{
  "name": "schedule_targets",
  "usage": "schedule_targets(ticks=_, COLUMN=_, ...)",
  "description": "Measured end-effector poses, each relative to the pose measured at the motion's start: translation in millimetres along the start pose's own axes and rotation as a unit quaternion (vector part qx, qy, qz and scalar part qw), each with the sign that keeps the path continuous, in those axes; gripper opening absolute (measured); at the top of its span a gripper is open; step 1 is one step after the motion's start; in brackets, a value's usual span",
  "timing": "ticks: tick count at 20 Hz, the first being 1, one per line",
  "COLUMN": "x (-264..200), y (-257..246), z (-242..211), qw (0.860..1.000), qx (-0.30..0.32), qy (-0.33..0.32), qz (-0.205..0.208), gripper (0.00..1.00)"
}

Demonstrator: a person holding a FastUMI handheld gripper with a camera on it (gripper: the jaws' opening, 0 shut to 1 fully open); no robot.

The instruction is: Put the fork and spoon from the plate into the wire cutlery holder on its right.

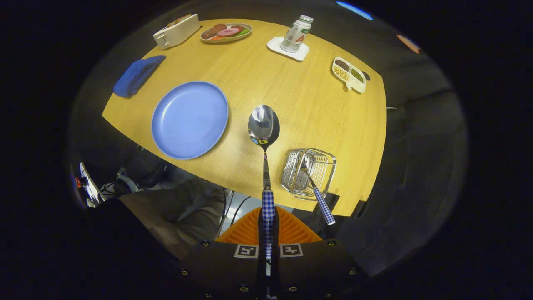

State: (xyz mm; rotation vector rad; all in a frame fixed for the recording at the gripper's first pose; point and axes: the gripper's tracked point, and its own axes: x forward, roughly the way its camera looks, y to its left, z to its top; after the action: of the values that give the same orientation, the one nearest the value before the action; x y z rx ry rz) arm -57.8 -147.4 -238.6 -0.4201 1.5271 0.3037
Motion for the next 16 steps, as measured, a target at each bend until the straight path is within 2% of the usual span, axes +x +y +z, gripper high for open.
schedule_targets(ticks=6, x=4.3, y=-39.8, z=-23.5, qw=0.998, qx=-0.015, qy=0.052, qz=-0.035, gripper=0.04)
schedule_targets(ticks=16, x=15.3, y=-66.6, z=-46.4, qw=0.993, qx=-0.016, qy=0.113, qz=-0.04, gripper=0.04)
